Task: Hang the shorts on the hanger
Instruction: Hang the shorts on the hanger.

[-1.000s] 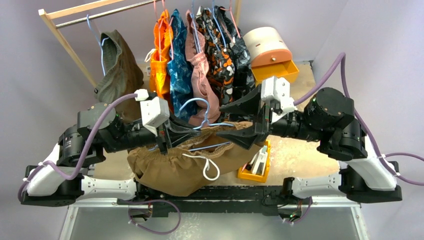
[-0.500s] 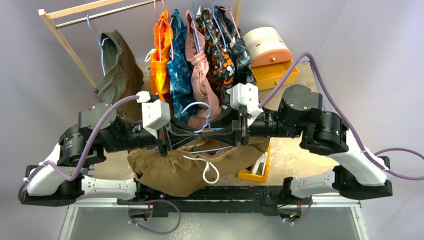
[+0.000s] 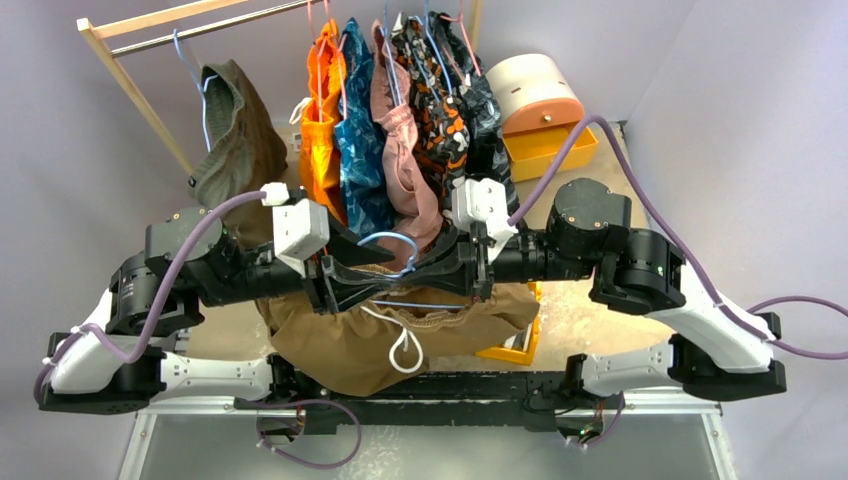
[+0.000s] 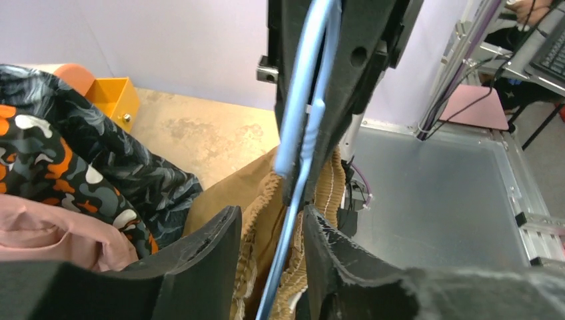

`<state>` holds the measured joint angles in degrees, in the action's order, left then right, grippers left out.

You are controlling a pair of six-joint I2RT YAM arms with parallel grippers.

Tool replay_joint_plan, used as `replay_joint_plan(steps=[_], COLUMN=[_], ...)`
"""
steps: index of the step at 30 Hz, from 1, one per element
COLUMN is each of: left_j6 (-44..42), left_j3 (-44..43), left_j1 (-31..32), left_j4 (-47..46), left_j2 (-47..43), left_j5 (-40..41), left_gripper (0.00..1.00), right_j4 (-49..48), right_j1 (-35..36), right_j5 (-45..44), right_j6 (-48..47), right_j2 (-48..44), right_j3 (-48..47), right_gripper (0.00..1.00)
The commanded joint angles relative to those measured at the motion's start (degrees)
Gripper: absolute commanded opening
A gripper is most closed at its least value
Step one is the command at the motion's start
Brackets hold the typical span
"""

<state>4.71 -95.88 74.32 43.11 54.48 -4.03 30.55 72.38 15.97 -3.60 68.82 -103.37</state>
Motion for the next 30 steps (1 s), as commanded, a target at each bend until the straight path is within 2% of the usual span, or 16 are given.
replay_joint_plan(steps=[1, 6, 13, 16, 17, 20, 21, 30], left_j6=[0.7, 1.7, 0.9, 0.1, -0.1, -0.6, -0.7, -1.0], left_j3=[0.9, 3.3, 5.1, 4.9, 4.8, 4.3, 4.1, 4.5], left_j1=[-0.1, -0.1, -0.1, -0.1, -0.1, -0.2, -0.1, -0.1], left_j4=[-3.0, -1.7, -1.4, -2.0, -2.3, -3.4, -3.6, -5.8], left_j2=[-2.4, -4.6, -4.3, -3.2, -2.8, -2.2, -2.1, -3.2], left_j5=[3.7, 5.9, 5.9, 4.9, 4.5, 3.6, 3.6, 3.6], left_gripper=[0.45, 0.55, 0.58, 0.47, 0.39, 0.07, 0.00, 0.00], right_j4=[-7.3, -9.0, -11.0, -11.2, -11.2, -10.7, -10.3, -5.7], right_j1=[0.3, 0.3, 0.3, 0.3, 0.3, 0.3, 0.3, 0.3], right_j5=[-1.3, -1.8, 0.5, 1.3, 1.4, 1.5, 1.5, 1.3], right_j6=[1.7, 2.6, 3.9, 4.3, 4.5, 4.8, 5.0, 7.7], right_j2=[-4.5, -6.7, -7.2, -6.9, -6.8, -6.4, -6.3, -5.7], right_j3=[2.5, 4.6, 5.5, 5.5, 5.4, 5.3, 5.2, 4.6], right_gripper=[0.00, 0.00, 0.00, 0.00, 0.00, 0.00, 0.00, 0.01])
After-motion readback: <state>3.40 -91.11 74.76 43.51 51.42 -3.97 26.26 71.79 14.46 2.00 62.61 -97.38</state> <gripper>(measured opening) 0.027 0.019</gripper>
